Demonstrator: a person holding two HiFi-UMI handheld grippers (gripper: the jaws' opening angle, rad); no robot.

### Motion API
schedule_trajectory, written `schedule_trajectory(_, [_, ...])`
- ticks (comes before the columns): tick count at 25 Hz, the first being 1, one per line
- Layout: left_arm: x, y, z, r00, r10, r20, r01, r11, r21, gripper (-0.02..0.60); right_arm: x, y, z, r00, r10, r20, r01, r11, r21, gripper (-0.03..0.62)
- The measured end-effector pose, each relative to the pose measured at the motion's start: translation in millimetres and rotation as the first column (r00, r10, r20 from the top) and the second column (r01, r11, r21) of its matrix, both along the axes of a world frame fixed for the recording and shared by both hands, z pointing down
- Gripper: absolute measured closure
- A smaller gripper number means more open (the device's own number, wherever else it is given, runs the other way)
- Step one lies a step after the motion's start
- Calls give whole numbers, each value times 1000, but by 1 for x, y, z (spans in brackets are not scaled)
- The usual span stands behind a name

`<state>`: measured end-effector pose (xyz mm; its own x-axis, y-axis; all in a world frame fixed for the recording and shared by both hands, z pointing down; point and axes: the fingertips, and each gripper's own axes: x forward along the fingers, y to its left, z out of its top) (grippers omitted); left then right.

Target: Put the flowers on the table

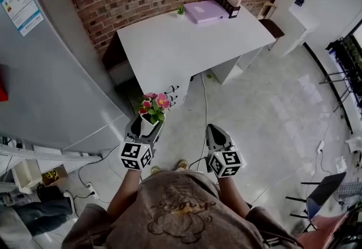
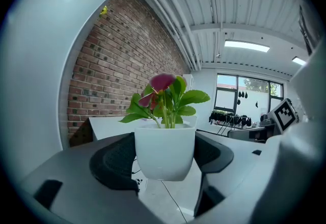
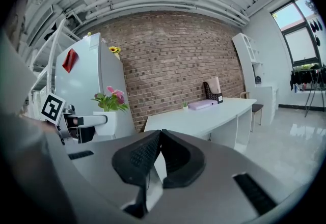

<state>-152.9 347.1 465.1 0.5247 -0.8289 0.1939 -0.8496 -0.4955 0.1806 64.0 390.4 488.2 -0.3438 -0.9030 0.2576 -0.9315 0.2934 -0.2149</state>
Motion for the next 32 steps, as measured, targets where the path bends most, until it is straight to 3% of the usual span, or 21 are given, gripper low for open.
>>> schedule_trajectory(11, [38, -1, 9, 1000, -24, 18, 24, 999, 24, 227, 41, -4, 17, 999, -50, -14, 49, 999, -12, 591])
schedule_trajectory(18, [49, -16, 6, 999, -35, 2, 35, 999, 23, 227, 44, -15, 26, 998, -68, -2, 68, 997, -29, 591])
schedule_trajectory(32, [69, -105, 11, 1000, -10, -6, 11, 999, 37, 227, 65, -95, 31, 999, -37, -6, 37, 999, -22, 591])
